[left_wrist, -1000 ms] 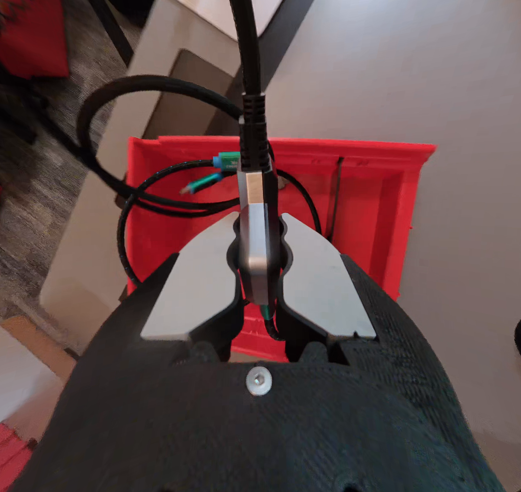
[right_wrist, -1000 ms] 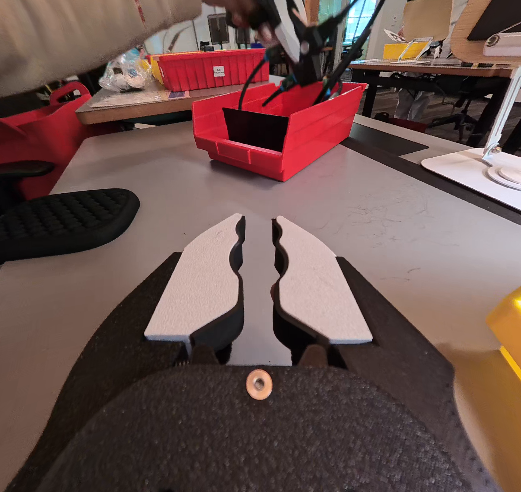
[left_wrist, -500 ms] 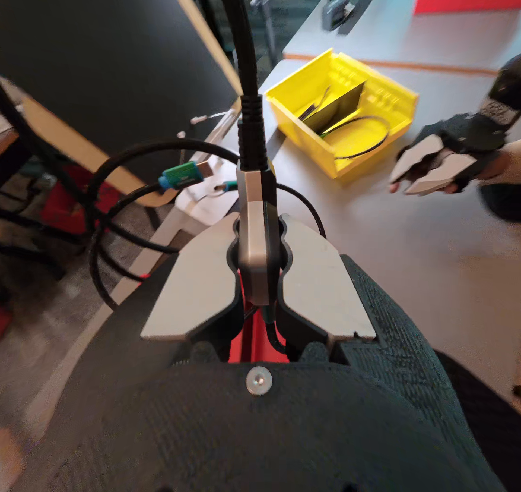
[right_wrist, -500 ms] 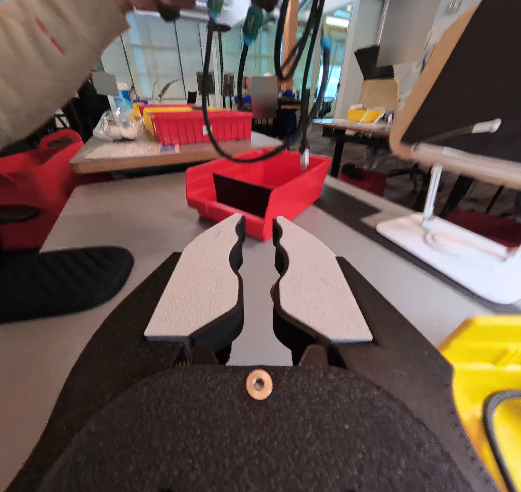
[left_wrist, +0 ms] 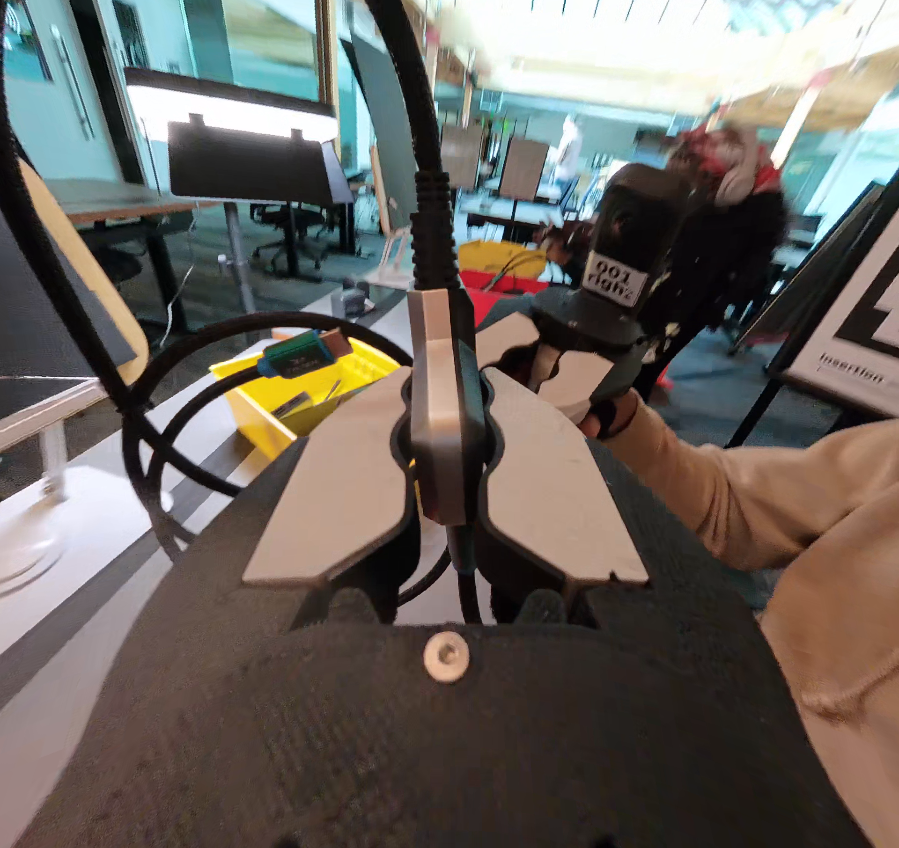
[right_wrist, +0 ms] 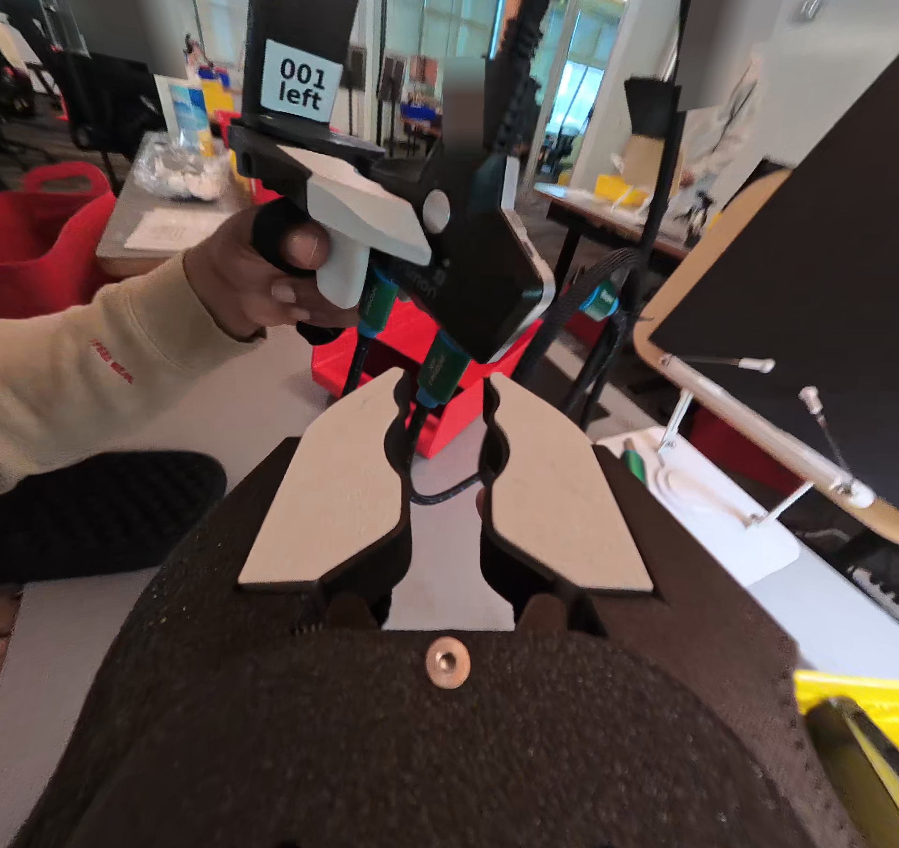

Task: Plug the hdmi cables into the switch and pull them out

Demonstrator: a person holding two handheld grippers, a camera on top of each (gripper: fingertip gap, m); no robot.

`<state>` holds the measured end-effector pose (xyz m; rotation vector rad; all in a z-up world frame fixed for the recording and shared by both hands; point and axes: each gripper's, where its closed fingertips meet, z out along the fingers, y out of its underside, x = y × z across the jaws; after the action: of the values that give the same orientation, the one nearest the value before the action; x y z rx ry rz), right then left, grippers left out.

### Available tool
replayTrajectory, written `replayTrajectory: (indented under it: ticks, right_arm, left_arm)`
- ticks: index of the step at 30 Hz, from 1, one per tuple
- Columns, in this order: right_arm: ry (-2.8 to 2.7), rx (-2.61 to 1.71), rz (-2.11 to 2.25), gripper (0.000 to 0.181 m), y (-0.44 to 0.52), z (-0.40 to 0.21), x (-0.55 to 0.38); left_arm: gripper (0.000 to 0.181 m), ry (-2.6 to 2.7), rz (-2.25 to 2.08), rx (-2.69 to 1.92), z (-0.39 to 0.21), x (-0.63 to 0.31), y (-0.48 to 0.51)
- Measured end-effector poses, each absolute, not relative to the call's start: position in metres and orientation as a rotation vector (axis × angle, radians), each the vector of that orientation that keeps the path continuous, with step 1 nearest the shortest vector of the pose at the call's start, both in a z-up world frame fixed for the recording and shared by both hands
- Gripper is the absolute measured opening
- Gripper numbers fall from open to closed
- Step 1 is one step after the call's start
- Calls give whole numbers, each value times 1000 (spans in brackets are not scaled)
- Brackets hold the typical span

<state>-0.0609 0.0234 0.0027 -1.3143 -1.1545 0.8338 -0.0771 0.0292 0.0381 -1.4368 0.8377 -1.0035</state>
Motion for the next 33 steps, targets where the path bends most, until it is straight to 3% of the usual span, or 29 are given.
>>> replayTrajectory:
  ticks: [6, 9, 17, 20, 25, 33]
  right_arm:
    - [-1196, -1449, 822, 30, 41, -34, -65]
    - [-1211, -1426, 696, 19, 54, -46, -69]
    - [-1572, -1389, 198, 19, 64, -78, -22]
    - [-1718, -1351, 89, 19, 55, -93, -14]
    - [-1727, -1386, 12, 19, 60, -98, -9]
    - [-1358, -1119, 421, 29, 6, 12, -20]
  left_arm:
    - [22, 617, -1204, -1223, 26, -69, 44]
    - [22, 617, -1225, -1232, 13, -62, 50]
    - [24, 998, -1076, -1519, -40, -51, 32]
    - [33, 1094, -1049, -1604, -61, -37, 24]
    - [25, 1141, -834, -1655, -83, -22, 35]
    - [24, 850, -990, -1569, -60, -47, 62]
